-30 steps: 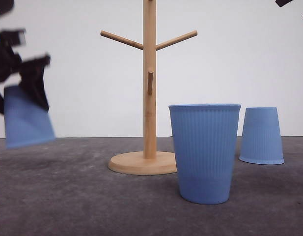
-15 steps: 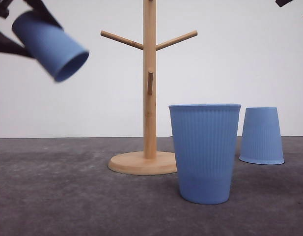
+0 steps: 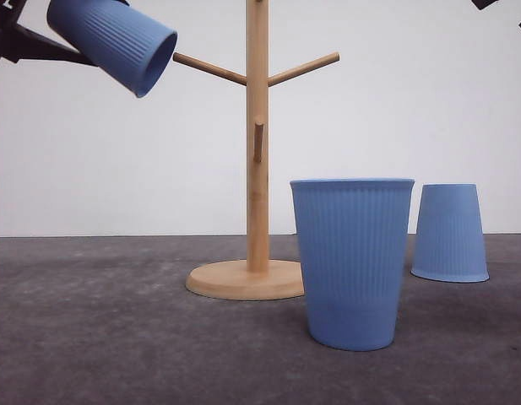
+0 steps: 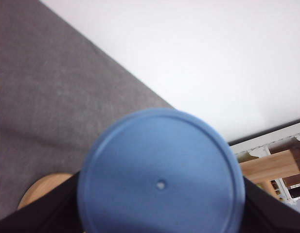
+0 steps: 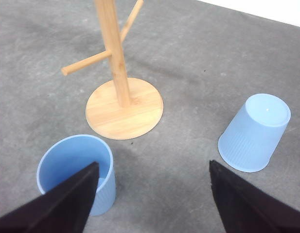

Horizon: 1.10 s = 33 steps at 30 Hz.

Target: Place three cups

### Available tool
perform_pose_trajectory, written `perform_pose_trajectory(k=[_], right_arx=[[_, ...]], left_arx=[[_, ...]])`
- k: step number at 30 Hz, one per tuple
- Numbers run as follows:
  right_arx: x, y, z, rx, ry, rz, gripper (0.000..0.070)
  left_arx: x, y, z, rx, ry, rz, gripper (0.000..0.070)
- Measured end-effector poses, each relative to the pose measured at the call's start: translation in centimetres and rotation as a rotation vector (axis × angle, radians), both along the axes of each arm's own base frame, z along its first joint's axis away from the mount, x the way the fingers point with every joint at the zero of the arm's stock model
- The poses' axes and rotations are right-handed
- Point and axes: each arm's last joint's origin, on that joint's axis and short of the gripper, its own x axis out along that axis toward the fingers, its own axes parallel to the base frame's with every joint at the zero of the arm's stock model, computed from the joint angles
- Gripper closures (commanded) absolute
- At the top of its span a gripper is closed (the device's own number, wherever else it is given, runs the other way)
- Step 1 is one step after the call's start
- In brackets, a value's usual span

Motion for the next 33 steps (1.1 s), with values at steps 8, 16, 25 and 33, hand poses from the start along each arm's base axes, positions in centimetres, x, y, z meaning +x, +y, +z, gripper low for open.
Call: perform_pose_trajectory(k=[8, 16, 25, 33], right_arx=[[0.0, 0.0, 0.0, 0.001, -0.003, 0.0, 0.024], [0.0, 0.0, 0.0, 0.001, -0.003, 0.0, 0.024], [0.0, 0.0, 0.0, 0.001, -0.003, 0.0, 0.024], [0.0, 0.0, 0.0, 0.001, -0.003, 0.0, 0.024]], left_arx=[[1.5, -2.3, -1.9, 0.01, 0.058, -0.042, 0.0348], [2.9, -4.8, -3.1, 0.002, 0.034, -0.066, 0.0348], [4.0, -6.4, -4.2, -0.01, 0.012, -0.067, 0.0348], [4.2, -6.6, -4.3, -0.009, -0.003, -0.046, 0.0348]])
